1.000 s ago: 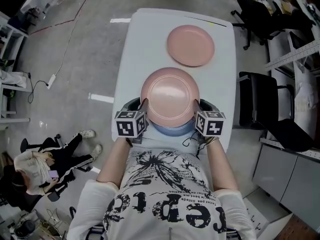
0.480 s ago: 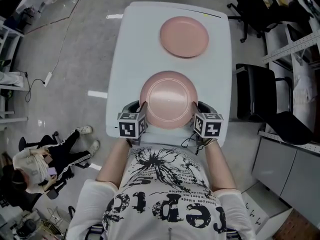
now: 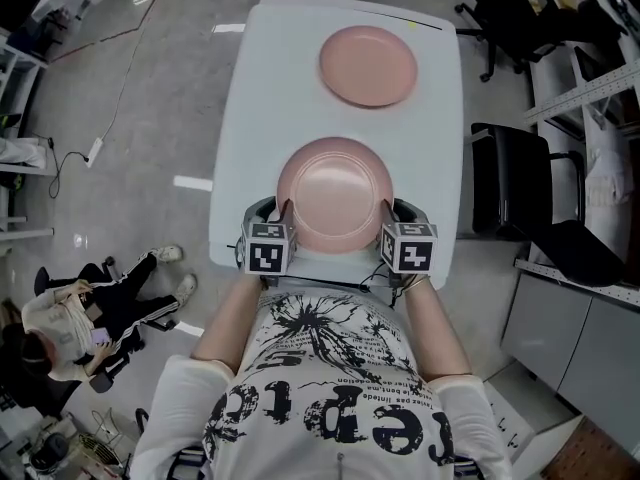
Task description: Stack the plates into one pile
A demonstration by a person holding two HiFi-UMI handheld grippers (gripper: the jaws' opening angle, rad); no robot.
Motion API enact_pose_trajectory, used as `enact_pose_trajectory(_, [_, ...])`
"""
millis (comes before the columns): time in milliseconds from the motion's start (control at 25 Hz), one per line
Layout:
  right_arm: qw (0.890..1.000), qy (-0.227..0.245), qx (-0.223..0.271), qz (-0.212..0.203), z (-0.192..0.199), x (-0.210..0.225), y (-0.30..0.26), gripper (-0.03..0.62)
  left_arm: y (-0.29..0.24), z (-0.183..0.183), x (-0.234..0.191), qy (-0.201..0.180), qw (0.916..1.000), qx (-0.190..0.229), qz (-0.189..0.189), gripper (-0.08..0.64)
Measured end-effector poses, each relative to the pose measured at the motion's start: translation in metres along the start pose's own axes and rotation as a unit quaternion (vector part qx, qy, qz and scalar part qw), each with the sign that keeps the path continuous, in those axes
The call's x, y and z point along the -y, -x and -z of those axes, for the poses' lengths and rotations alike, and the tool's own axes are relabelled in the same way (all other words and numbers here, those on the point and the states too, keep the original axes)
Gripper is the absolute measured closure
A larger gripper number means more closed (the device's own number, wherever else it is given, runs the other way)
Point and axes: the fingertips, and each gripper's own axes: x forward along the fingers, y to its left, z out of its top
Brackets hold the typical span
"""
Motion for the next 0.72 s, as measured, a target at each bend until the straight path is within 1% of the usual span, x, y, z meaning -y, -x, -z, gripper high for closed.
enact_pose_trajectory(80, [1.000,0.007,0.001,0.006,0.000,0.002,0.000,0.523,-0.004,0.002,0.002,-0.005,1.0000,0.002,-0.004,0.459])
enact_pose_trajectory(360, [0.998,0.048,0.005,0.036,-0.002,0.002,-0.003,0.514,-0.009,0.009,-0.001,0.000,0.9999,-0.010,-0.007,0.454])
enact_pose_trajectory(480, [0.997,0.055,0.005,0.050,-0.001,0.004,-0.004,0.511,-0.011,0.010,-0.001,-0.001,0.9999,-0.008,-0.009,0.449])
enact_pose_trajectory(640, [0.997,0.064,0.011,0.050,0.000,0.007,-0.008,0.517,-0.013,0.009,-0.002,-0.016,0.9997,-0.003,-0.018,0.442])
enact_pose_trajectory(720, [0.997,0.066,0.013,0.049,-0.002,0.009,-0.011,0.515,-0.016,0.008,-0.001,-0.017,0.9997,-0.002,-0.019,0.442])
